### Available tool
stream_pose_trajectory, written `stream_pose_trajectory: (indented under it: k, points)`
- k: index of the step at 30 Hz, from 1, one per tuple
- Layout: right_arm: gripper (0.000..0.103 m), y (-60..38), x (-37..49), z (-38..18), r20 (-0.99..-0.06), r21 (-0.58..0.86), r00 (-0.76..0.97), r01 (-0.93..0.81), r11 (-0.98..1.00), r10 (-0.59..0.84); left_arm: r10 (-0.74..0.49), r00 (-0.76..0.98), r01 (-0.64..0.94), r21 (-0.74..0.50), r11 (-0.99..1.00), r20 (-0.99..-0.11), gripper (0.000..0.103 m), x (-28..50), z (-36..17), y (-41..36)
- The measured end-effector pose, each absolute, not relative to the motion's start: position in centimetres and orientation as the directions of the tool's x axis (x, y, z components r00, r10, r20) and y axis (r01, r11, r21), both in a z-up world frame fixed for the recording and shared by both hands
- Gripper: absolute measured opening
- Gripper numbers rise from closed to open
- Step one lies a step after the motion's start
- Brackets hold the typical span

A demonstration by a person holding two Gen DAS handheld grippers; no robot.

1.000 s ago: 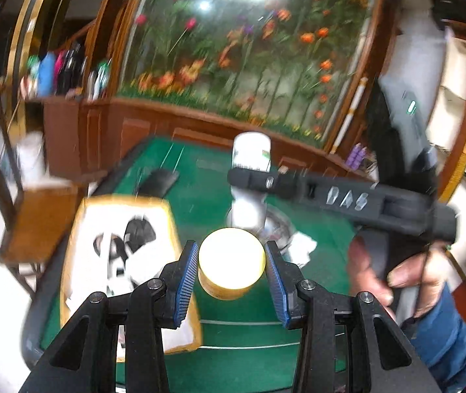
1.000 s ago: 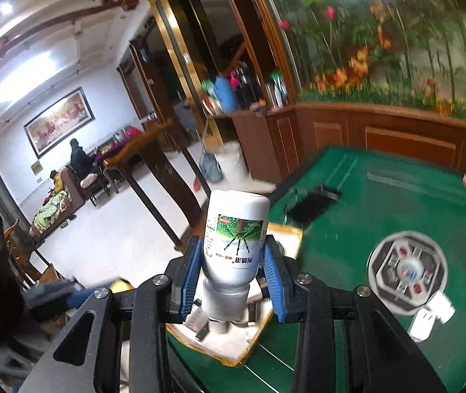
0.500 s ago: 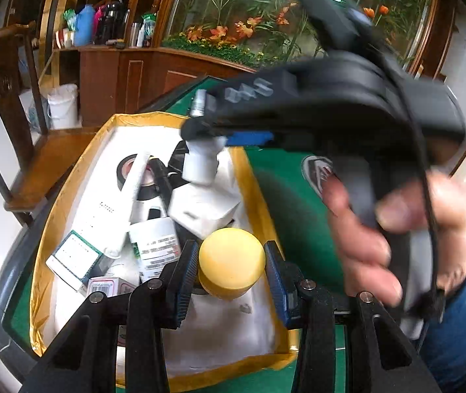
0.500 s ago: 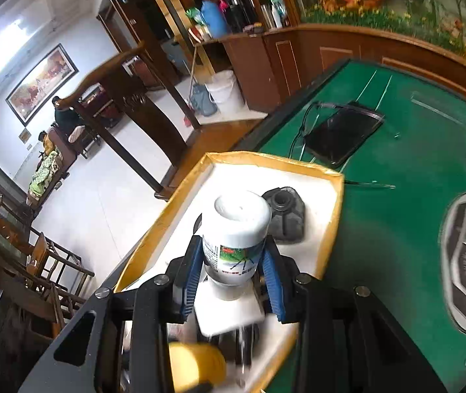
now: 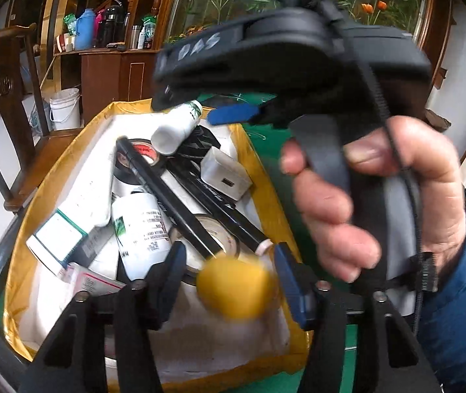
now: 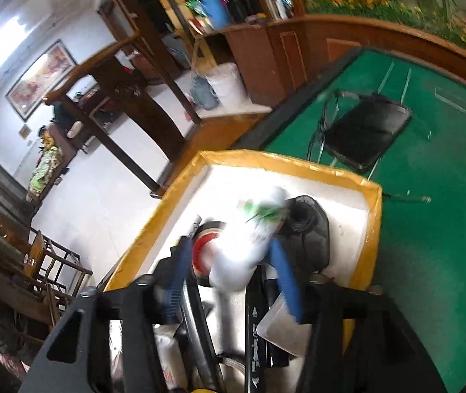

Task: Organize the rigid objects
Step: 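Open both tools to release the jar and bottle in the tray, then move both tools back over the last items on the felt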

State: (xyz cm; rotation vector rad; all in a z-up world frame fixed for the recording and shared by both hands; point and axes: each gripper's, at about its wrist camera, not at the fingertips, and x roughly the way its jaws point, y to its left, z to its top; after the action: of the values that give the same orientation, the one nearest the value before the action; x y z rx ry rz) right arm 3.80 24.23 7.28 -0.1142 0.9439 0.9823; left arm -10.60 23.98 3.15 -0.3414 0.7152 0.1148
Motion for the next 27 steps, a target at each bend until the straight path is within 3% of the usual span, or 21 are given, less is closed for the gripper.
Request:
stream_pose_trajectory:
  k: [3, 10, 15, 20, 23, 27]
  points:
    - [0.062, 22.7, 3.3, 8.3, -0.695, 0.321, 0.216, -0.760, 0.565, 0.686, 0.004, 0.760, -0.229, -0.262, 0.938, -0.650, 0.069, -10.7, 3.1, 23.6]
    - [0.062, 13.2, 0.1, 9.9, -0.609, 0.353, 0.230, -0.778, 0.520, 0.759, 0.005, 0.777, -0.219, -0.263, 0.940, -0.629, 0.070, -11.3, 3.9, 21.5]
    - [0.062, 1.5, 0.1, 10.4, -0.573, 0.287, 0.388, -0.730, 0.620, 0.722, -0.025, 0.789, -0.155, -0.238, 0.959, -0.614, 0.071, -10.2, 6.1, 17.9]
    - [0.061, -10.0, 4.3, 8.5, -0.575, 0.274, 0.584, -0.522, 0.807, 0.573, -0.142, 0.741, -0.039, -0.254, 0.967, -0.656, 0.080, -6.5, 7.3, 12.8]
    - [0.056, -13.2, 8.1, 6.6, -0.630, 0.279, 0.636, -0.350, 0.894, 0.446, -0.236, 0.676, 0.025, -0.298, 0.954, -0.698, 0.080, -2.5, 7.2, 9.0]
    - [0.050, -16.5, 10.3, 4.8, -0.644, 0.419, 0.618, -0.208, 0.884, 0.451, -0.275, 0.620, 0.048, -0.314, 0.948, -0.735, 0.080, 2.1, 6.3, 4.5]
